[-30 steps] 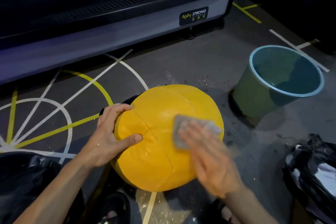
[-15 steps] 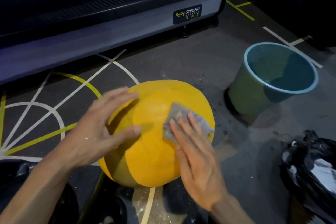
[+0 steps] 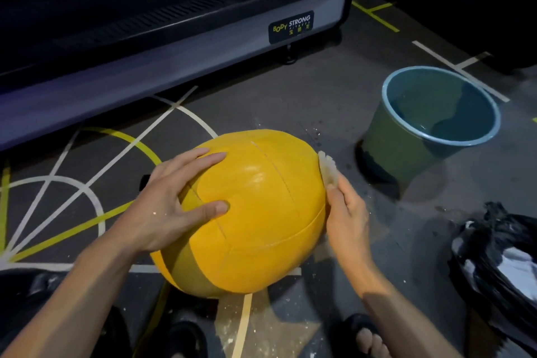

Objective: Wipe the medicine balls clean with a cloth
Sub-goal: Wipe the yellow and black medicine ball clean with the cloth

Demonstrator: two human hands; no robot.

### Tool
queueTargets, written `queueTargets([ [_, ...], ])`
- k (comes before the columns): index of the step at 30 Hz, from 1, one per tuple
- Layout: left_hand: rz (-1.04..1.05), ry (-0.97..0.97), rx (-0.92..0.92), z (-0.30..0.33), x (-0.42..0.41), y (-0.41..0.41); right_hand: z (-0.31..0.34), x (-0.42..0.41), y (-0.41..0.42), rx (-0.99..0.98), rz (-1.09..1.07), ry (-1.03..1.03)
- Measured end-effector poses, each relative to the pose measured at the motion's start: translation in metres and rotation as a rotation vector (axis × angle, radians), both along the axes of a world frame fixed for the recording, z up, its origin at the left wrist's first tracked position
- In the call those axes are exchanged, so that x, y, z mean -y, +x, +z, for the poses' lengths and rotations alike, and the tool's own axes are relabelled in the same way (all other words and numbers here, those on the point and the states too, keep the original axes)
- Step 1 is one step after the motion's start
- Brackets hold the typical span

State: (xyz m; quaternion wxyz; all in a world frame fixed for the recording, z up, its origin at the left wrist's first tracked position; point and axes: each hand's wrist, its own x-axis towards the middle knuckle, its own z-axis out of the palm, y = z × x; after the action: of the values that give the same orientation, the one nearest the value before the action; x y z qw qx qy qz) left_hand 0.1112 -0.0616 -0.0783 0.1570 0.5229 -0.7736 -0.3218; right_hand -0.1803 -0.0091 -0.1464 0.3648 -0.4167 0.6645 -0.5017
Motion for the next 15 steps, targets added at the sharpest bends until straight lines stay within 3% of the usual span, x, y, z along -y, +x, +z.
queueTargets([
  [2, 0.003, 0.005, -0.001, -0.002, 0.009, 0.0, 0.01, -0.003, 0.007, -0.018, 0.024, -0.037],
  [4, 0.013, 0.009, -0.003, -0.004, 0.022, 0.001, 0.017, -0.016, 0.031, -0.102, 0.147, -0.199],
  [9, -0.001, 0.017, -0.031, -0.007, 0.049, 0.003, 0.0, -0.034, 0.048, -0.787, 0.706, -0.595],
  [11, 0.011, 0.049, -0.045, -0.008, 0.054, 0.006, -0.003, -0.016, 0.026, -0.752, 0.672, -0.552],
  [15, 0.049, 0.091, -0.043, -0.008, 0.069, -0.001, 0.005, 0.02, 0.01, -0.342, 0.276, -0.274],
])
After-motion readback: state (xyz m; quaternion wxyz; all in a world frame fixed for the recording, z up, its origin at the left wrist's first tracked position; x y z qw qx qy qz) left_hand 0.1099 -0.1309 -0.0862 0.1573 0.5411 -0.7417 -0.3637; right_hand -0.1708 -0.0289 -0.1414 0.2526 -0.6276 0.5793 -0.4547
